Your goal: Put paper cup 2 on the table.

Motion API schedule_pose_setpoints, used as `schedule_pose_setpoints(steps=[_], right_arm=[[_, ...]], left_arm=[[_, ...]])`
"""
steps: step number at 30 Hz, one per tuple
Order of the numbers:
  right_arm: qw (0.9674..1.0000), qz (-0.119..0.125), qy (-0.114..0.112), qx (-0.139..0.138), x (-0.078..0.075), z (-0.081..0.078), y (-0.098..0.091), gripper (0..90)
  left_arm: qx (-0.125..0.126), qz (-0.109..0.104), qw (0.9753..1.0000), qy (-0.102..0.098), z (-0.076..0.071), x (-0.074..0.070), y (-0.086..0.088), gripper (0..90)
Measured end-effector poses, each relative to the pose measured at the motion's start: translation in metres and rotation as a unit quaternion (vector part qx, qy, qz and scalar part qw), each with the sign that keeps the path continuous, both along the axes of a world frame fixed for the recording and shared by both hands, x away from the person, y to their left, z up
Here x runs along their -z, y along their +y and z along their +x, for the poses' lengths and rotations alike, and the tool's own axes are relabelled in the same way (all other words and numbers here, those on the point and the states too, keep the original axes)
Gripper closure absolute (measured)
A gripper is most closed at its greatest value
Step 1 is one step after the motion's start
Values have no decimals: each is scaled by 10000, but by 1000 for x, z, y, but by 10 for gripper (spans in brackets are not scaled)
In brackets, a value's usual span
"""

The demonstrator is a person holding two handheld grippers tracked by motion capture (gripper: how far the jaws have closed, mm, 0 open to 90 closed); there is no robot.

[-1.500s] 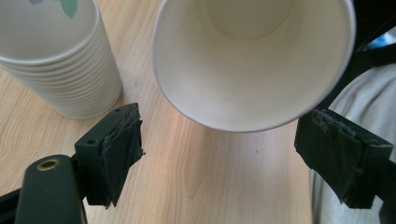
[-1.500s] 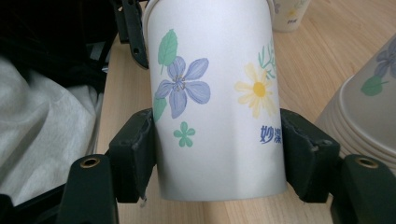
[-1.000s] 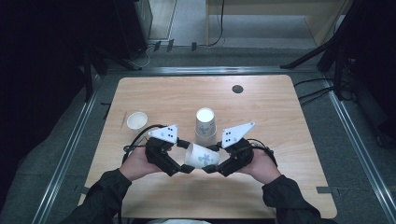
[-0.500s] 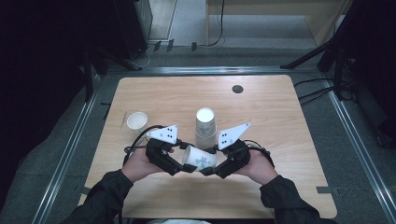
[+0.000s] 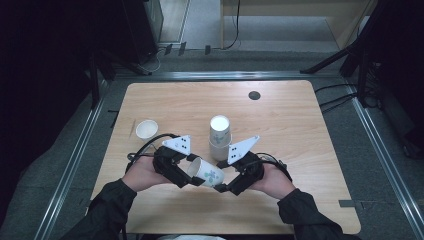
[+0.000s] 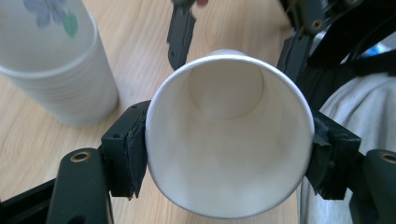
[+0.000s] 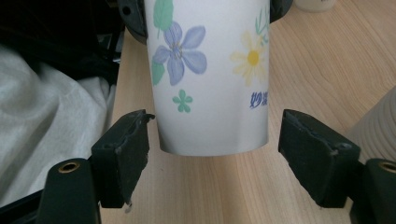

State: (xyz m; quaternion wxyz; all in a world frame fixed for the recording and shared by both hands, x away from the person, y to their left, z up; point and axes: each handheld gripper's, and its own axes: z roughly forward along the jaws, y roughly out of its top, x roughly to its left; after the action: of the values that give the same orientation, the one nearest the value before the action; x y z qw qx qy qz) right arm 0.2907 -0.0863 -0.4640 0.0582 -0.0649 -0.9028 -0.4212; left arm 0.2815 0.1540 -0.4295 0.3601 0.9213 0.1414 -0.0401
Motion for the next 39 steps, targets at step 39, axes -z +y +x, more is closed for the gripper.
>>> schedule_pose_setpoints(steps=[39], right_arm=[[9999,-105,-106,-64,10,1,18,339]], left_arm=[[-178,109,9995,-215,-1,2,-8,140]])
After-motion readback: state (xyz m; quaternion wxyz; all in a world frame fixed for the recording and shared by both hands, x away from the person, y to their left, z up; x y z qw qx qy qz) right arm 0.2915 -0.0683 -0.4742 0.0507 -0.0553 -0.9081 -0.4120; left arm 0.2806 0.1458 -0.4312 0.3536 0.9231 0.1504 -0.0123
